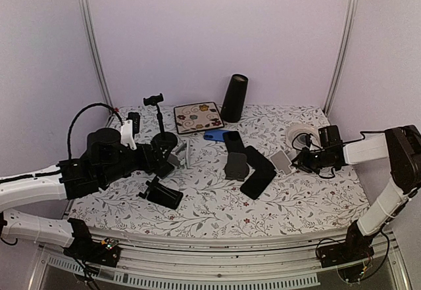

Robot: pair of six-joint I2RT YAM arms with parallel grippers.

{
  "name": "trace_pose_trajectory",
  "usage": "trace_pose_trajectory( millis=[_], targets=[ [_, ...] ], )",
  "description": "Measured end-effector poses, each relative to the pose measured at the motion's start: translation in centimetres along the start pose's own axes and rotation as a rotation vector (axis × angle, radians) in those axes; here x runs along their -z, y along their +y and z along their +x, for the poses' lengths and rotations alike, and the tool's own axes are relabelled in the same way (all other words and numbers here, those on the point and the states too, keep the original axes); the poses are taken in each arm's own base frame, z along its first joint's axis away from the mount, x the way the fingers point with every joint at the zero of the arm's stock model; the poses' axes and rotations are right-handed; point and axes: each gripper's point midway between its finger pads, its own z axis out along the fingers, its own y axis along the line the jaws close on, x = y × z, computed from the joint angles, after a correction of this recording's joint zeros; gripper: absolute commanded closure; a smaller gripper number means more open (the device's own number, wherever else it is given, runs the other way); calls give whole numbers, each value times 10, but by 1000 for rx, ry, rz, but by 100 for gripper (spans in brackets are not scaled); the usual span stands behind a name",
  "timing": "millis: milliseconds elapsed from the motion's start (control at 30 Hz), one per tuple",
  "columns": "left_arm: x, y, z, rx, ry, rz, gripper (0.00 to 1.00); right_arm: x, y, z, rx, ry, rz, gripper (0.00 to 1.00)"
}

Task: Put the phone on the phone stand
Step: Adjust the phone stand at the center of the board, then move the phone stand to the center of the board.

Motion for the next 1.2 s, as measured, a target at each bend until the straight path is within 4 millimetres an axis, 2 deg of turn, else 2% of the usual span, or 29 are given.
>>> trace_pose_trajectory(
  millis=[200,267,400,567,667,900,1033,1200],
  targets=[
    [-5,1,6,-8,16,-8,3,14,2,26,-9,33,-43,83],
    [-7,2,8,-12,23,-11,3,18,3,33,-9,37,-55,76],
    [-10,3,13,-18,39,-17,3,25,1,44,-17,45,-68,70],
    [-11,3,14,-18,42,-15,3,33,-16,53,-65,48,-42,56],
    [-11,3,14,-17,40,-14,3,37,-23,52,-85,39,-22,46],
    [-14,3,17,-20,50,-17,3,47,-27,45,-74,-2,22,29],
    [-14,3,17,-19,51,-13,3,58,-28,39,-59,-38,57,24],
    [-16,0,19,-19,59,0,3,78,-19,21,-19,-117,72,21]
  ],
)
